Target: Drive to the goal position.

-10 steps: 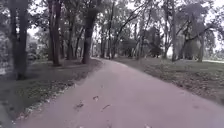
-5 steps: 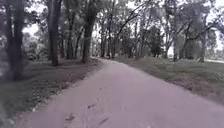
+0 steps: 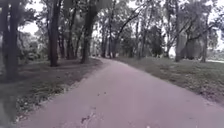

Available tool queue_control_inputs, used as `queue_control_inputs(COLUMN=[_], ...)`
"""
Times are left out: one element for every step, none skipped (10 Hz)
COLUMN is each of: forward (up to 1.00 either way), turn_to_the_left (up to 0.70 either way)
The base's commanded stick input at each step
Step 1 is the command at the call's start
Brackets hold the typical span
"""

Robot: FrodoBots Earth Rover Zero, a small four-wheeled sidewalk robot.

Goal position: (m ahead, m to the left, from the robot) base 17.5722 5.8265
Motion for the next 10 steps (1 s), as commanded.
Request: queue_control_inputs(forward=[0.68, 0.68, 0.68, 0.68, 0.68, 0.68, 0.68, 0.68, 0.68, 0.69], turn_to_the_left=[0.00, 0.00, 0.00, 0.00, 0.00, 0.00, 0.00, 0.00, 0.00, 0.00])
